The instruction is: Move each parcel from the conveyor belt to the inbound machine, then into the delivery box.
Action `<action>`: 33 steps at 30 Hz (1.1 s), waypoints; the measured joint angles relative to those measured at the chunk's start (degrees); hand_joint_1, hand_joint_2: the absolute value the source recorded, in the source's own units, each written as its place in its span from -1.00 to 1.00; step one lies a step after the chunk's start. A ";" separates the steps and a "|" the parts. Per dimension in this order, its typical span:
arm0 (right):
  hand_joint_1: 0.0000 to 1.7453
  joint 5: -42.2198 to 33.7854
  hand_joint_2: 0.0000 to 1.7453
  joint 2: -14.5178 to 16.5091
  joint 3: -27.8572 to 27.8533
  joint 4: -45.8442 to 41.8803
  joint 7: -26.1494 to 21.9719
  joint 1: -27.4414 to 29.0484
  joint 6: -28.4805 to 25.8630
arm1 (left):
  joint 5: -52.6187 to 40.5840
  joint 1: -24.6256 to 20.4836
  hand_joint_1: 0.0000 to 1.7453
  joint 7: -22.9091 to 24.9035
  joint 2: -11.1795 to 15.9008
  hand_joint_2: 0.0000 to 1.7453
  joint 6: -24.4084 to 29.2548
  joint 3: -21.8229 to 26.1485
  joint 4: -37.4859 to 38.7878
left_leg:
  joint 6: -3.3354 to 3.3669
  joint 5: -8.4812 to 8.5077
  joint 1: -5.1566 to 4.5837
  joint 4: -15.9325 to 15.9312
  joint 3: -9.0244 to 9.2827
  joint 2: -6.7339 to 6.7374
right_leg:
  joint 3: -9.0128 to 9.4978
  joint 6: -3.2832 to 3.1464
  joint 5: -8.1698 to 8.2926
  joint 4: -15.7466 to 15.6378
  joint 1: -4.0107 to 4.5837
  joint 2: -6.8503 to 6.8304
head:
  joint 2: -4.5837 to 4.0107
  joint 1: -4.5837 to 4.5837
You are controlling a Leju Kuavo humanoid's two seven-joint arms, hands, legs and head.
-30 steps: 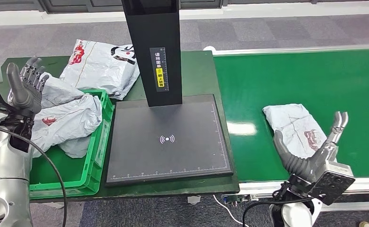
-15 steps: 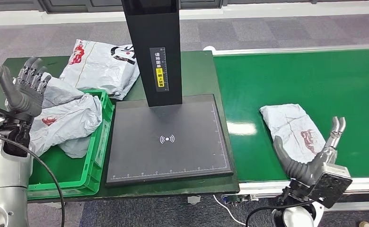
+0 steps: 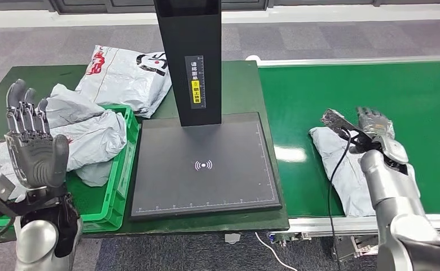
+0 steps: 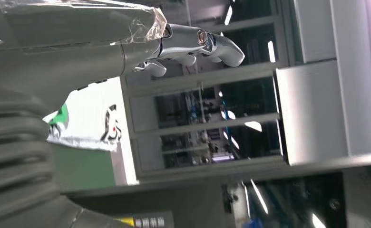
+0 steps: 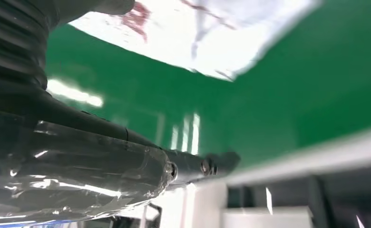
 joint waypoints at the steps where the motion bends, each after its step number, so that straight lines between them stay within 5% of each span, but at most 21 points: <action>1: -1.00 0.20 1.00 -0.64 0.03 2.47 0.05 -0.94 0.51 | 0.04 0.52 -1.00 -0.13 -0.03 1.00 -0.25 -0.16 -0.50 | 0.00 0.00 0.00 -0.01 -0.01 -0.01 | -0.01 0.00 -0.01 0.00 0.00 0.00 | 0.00 0.01; 13: -1.00 0.82 1.00 -3.45 0.12 14.76 1.51 -4.11 1.31 | 0.75 3.24 -1.00 -0.72 -0.39 1.00 -1.14 -0.38 -2.50 | -0.01 -0.01 0.00 -0.04 -0.05 0.04 | -0.10 0.01 -0.06 0.00 -0.02 0.06 | 0.00 -0.01; 22: -1.00 -9.22 1.00 -3.38 -0.47 16.97 -18.39 2.35 12.18 | 2.54 3.24 -1.00 -1.61 -0.38 1.00 -4.06 -0.38 -2.40 | -0.01 -0.02 0.00 -0.05 -0.08 0.00 | -0.11 0.01 -0.08 0.00 -0.02 0.02 | 0.00 -0.01; 33: -1.00 -10.80 1.00 -3.38 -1.40 17.85 -21.18 4.81 15.08 | 3.15 3.19 -1.00 -1.90 -0.37 1.00 -4.83 -0.38 -2.04 | -0.01 -0.04 0.00 -0.04 -0.06 0.09 | -0.13 0.00 -0.08 0.00 -0.02 0.10 | 0.00 -0.01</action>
